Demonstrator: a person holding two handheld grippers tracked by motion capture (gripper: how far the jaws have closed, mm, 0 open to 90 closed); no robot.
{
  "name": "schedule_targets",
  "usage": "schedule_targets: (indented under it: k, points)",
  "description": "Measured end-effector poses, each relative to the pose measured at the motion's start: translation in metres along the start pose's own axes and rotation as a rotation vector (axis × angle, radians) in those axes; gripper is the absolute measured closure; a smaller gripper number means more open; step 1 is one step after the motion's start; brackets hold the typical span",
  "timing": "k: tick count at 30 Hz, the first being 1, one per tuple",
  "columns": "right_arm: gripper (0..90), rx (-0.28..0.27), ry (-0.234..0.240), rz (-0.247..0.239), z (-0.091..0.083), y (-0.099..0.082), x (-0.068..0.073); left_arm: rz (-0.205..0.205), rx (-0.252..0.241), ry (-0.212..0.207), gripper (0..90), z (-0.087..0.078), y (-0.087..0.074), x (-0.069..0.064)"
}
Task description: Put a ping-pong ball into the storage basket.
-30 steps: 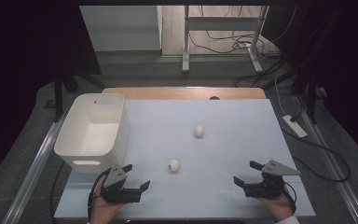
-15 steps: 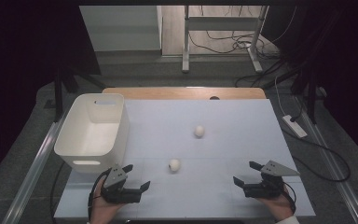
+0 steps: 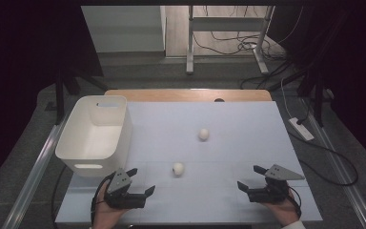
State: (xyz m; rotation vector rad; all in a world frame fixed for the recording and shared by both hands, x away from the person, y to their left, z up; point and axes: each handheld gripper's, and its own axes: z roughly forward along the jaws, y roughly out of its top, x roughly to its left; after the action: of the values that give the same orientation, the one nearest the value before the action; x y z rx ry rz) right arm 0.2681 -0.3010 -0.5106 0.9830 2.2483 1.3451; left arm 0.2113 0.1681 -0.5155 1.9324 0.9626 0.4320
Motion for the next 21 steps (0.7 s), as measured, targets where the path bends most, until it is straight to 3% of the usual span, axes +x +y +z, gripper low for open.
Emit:
schedule_targets:
  k: [21]
  points:
    - [9.3, -0.005, -0.001, -0.003, -0.0008, 0.0006, -0.0003, 0.009, 0.001, 0.003, 12.4, -0.0016, 0.0043, -0.0035]
